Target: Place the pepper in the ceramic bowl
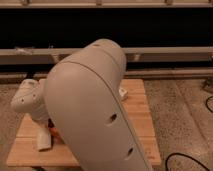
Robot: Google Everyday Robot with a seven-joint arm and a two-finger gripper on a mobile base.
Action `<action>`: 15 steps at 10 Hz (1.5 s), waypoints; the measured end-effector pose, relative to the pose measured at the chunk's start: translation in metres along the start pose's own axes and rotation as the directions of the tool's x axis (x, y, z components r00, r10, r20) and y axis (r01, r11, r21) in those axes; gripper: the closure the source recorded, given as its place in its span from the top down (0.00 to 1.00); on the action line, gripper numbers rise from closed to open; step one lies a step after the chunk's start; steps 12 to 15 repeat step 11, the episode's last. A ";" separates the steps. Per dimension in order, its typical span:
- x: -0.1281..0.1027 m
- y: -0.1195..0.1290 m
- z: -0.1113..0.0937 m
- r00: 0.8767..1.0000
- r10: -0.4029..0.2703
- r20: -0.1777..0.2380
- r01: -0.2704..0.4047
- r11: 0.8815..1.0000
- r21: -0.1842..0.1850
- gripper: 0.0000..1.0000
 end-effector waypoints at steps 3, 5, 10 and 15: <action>-0.009 -0.007 -0.002 1.000 -0.006 0.006 0.006 1.000 0.001 0.78; -0.011 -0.008 -0.002 1.000 -0.007 0.005 0.007 1.000 0.000 0.78; -0.022 -0.022 -0.004 1.000 -0.002 0.013 0.001 1.000 0.003 0.78; -0.021 -0.022 -0.003 1.000 0.000 0.011 0.000 1.000 0.003 0.78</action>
